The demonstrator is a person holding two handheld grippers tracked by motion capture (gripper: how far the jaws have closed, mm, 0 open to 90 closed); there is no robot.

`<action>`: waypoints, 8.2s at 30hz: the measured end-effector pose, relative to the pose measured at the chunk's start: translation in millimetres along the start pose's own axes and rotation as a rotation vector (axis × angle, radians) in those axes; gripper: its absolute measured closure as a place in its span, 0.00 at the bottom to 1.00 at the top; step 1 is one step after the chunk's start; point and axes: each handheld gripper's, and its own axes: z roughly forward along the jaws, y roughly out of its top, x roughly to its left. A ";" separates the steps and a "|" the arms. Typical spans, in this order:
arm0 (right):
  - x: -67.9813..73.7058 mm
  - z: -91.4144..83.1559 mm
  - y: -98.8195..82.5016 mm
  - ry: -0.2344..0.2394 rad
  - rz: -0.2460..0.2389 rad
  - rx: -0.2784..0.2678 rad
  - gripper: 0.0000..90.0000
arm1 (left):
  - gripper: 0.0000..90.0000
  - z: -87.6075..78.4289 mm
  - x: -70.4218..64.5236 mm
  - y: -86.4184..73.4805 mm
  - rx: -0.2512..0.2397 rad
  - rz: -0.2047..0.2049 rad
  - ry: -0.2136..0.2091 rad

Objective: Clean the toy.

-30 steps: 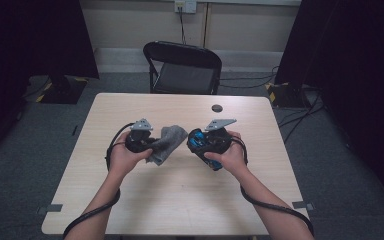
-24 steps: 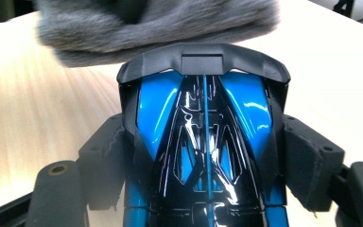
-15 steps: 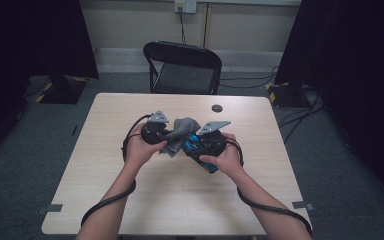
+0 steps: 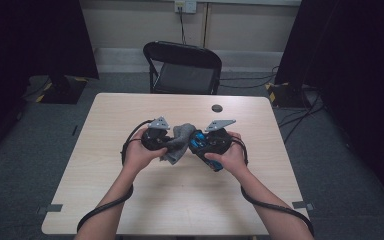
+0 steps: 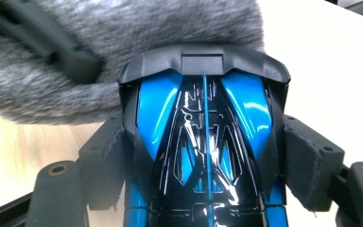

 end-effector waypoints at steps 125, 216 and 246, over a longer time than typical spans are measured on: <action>-10.0 -7.7 51.4 -0.065 0.097 -0.120 0.29 | 0.82 70.0 -62.4 -17.5 0.045 0.064 -0.119; 0.2 -6.0 39.2 -0.094 0.075 -0.116 0.29 | 0.82 62.4 -45.3 -9.7 0.021 0.020 -0.040; -11.3 -18.9 41.2 -0.088 0.100 -0.144 0.29 | 0.82 32.4 -16.2 -28.4 0.076 0.001 0.014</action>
